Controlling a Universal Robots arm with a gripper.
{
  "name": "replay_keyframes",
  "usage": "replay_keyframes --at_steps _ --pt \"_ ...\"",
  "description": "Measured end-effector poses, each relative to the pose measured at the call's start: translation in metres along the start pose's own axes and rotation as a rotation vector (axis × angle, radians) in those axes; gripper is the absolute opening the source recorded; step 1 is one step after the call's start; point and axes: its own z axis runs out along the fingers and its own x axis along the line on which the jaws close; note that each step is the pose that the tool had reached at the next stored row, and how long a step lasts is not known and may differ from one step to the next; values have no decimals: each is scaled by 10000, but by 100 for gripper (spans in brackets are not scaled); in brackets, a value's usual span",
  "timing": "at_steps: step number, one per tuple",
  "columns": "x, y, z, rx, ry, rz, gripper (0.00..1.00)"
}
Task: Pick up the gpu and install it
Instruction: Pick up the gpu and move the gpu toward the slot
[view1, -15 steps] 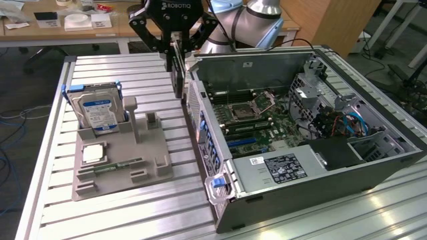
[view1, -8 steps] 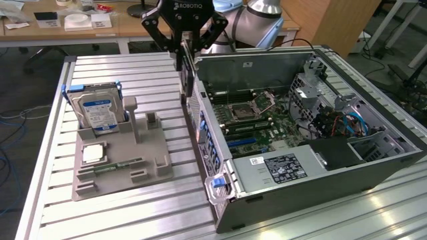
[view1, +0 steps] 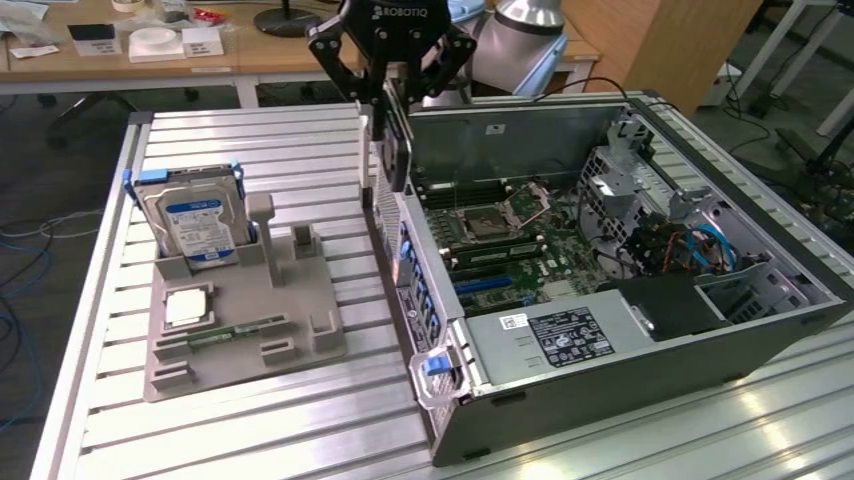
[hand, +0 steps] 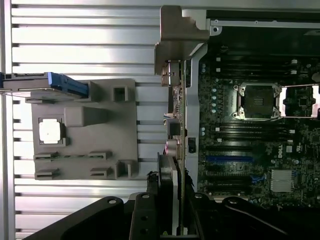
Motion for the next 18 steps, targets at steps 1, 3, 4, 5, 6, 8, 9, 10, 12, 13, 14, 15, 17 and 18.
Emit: replay_keyframes --at_steps 1,3,4,5,6,8,9,10,12,13,14,15,17,18 --pt "-19 0 0 0 0 0 28" --pt "-61 0 0 -1 0 -1 28" --pt "-84 0 0 0 0 0 28" --pt "-105 1 -1 0 0 -1 28" --pt "-128 1 -1 1 1 -1 28" --pt "-169 1 -1 0 0 -1 28" --pt "-190 1 -1 0 1 0 28" --pt "-213 1 -1 1 1 1 28" --pt "-257 1 -1 1 1 0 28" --pt "-280 2 -1 0 0 0 28" --pt "-300 2 -1 0 1 -1 28" --pt "-316 2 0 0 0 -2 28" --pt "-355 2 1 -1 -1 -1 28" --pt "-387 2 1 0 0 -4 28"
